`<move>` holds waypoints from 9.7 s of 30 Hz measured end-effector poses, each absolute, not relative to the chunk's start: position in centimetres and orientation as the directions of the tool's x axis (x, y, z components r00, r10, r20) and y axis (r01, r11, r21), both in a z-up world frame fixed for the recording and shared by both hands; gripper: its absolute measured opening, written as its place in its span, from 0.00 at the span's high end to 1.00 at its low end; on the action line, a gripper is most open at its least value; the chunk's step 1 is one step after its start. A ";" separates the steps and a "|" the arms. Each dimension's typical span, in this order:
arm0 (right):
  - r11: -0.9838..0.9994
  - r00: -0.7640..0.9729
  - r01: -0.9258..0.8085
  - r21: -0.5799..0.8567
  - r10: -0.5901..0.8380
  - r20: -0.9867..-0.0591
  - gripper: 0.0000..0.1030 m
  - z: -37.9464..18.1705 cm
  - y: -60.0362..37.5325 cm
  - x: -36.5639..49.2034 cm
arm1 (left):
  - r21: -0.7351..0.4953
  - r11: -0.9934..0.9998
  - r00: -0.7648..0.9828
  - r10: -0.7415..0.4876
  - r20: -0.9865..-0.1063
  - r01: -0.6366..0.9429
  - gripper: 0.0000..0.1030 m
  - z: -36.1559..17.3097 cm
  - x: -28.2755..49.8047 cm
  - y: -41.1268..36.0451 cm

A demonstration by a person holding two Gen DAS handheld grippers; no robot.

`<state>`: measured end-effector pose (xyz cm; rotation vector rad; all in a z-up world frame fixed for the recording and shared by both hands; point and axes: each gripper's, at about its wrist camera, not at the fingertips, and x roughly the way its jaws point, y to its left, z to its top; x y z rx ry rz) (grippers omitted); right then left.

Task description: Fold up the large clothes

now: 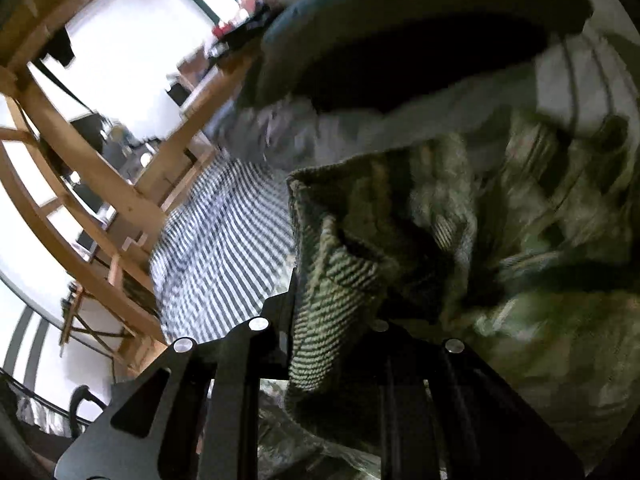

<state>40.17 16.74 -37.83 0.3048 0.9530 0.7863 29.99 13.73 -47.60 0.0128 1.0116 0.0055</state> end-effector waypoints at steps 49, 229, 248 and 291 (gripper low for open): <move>0.993 0.350 -0.082 0.082 0.106 -0.931 0.03 -47.1 -1.1 35.4 | 0.039 0.996 0.437 -0.002 -0.900 0.085 0.09 -47.4 43.4 8.1; 0.756 0.181 0.052 0.653 0.635 -0.751 0.95 -50.8 -7.7 0.9 | -0.812 0.580 0.153 -0.798 -0.583 -0.065 0.94 -44.6 2.2 23.0; 0.681 0.276 -0.106 0.725 0.720 -0.637 0.95 -42.4 -5.4 10.7 | -0.754 0.656 0.228 -0.736 -0.637 0.013 0.94 -38.5 9.8 15.3; 0.819 0.455 -0.066 0.570 0.533 -0.714 0.95 -43.4 -6.0 59.7 | -0.467 0.876 0.384 -0.476 -0.791 0.124 0.94 -40.3 58.2 22.7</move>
